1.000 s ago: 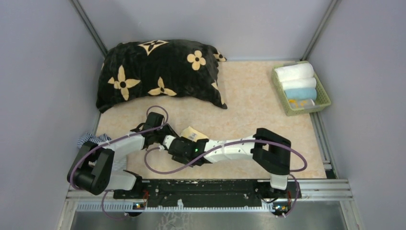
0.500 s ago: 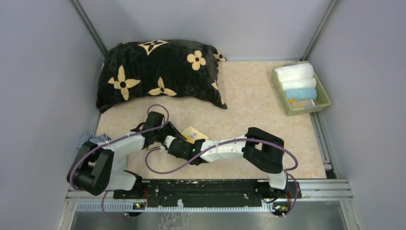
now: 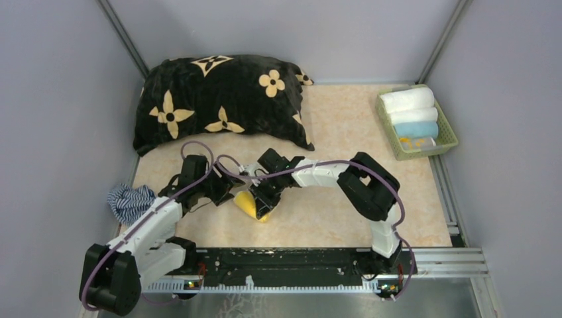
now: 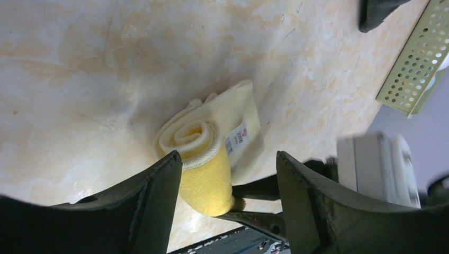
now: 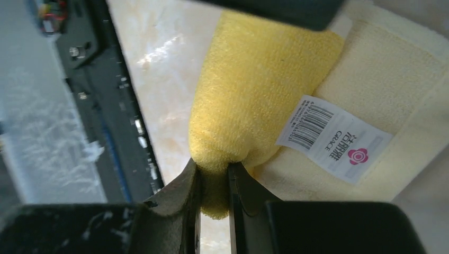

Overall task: Roll the towels
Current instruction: Roll the towel at the center of the board.

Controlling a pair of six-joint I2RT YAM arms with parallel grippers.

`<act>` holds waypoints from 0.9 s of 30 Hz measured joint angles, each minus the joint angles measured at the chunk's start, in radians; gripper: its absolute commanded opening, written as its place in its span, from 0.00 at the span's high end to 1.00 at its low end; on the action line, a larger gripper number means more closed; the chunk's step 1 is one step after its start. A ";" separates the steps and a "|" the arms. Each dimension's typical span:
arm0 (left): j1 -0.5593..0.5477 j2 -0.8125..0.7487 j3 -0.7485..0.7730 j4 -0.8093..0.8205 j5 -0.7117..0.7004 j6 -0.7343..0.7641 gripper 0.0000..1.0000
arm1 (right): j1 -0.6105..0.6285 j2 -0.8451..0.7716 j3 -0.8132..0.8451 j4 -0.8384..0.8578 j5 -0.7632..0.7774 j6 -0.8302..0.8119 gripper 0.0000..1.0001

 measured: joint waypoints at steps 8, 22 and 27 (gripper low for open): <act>0.005 -0.084 -0.054 -0.058 0.042 -0.014 0.28 | -0.142 0.161 -0.033 0.174 -0.508 0.192 0.95; 0.005 -0.177 -0.076 -0.192 0.045 -0.042 0.27 | -0.242 0.259 -0.168 0.512 -0.736 0.521 0.95; -0.001 -0.185 -0.080 -0.223 0.054 -0.051 0.27 | -0.244 0.259 -0.198 0.593 -0.735 0.581 0.96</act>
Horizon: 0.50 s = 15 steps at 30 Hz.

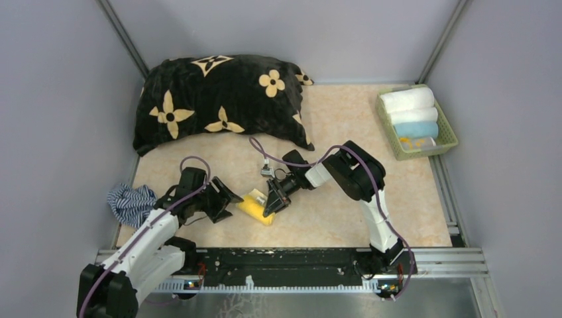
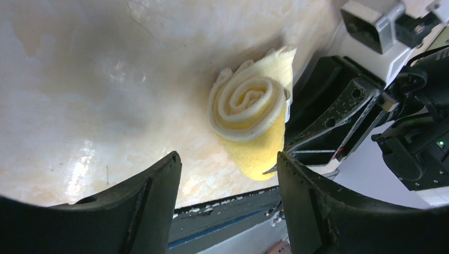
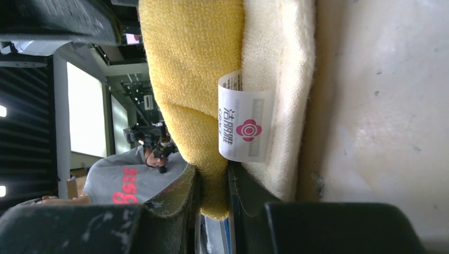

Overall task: Roll the towels
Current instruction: Roll the towel at the center of the board.

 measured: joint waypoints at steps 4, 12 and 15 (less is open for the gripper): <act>-0.038 0.017 -0.014 0.016 0.014 -0.027 0.28 | -0.002 0.000 -0.009 0.027 0.003 0.028 0.96; -0.100 0.138 -0.033 0.153 0.013 -0.069 0.37 | -0.003 -0.003 -0.027 0.067 0.013 0.058 0.95; -0.114 0.220 -0.032 0.225 0.005 -0.073 0.43 | -0.003 -0.012 -0.035 0.061 0.029 0.053 0.92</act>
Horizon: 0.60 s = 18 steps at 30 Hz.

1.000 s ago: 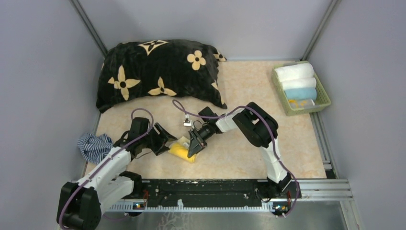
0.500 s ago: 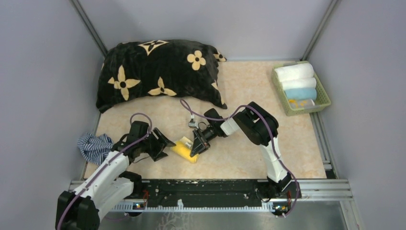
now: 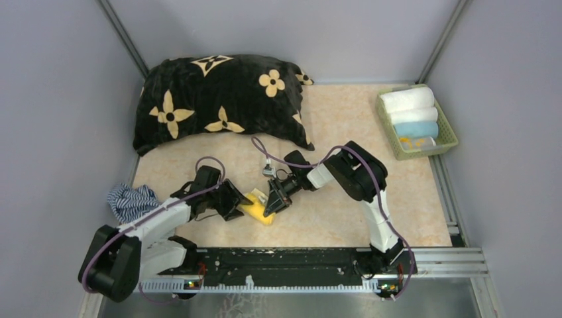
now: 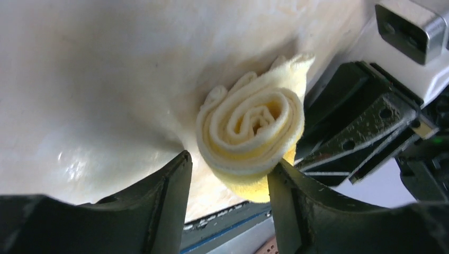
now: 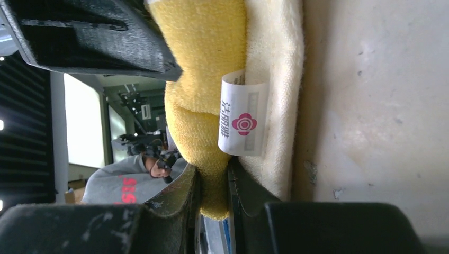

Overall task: Roll the towels
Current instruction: Roll the towel at the center of the board.

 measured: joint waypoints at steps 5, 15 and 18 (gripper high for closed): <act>-0.017 0.113 0.026 0.082 -0.005 0.009 0.54 | 0.000 -0.044 -0.004 -0.089 0.062 -0.066 0.77; -0.032 0.191 0.055 0.138 -0.003 0.024 0.56 | 0.059 -0.315 0.014 -0.468 0.486 -0.299 0.48; -0.033 0.199 0.055 0.145 -0.003 0.024 0.55 | 0.111 -0.389 0.059 -0.587 0.681 -0.363 0.46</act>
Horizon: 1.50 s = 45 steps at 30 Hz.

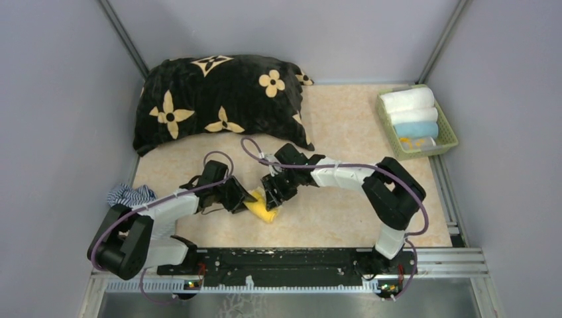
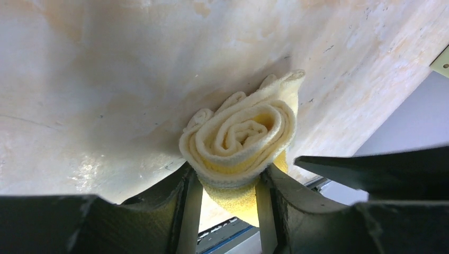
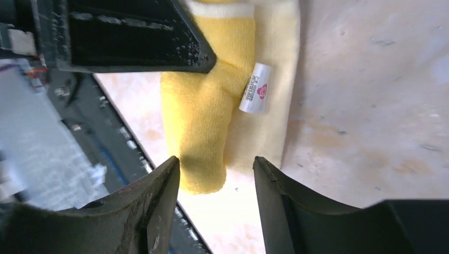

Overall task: Roll the towels
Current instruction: Roll the towel at the center of the board, then pick up the towel at the center of the board.

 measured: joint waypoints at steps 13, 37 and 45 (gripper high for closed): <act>-0.002 0.028 0.021 0.000 0.005 0.017 0.53 | 0.379 -0.030 0.240 -0.206 0.666 -0.189 0.44; -0.004 0.021 0.037 0.013 0.007 0.032 0.30 | 0.395 0.122 0.171 -0.116 0.898 -0.197 0.82; -0.002 -0.116 0.035 -0.076 -0.052 0.034 0.25 | 0.159 0.049 0.052 0.035 0.366 -0.171 0.83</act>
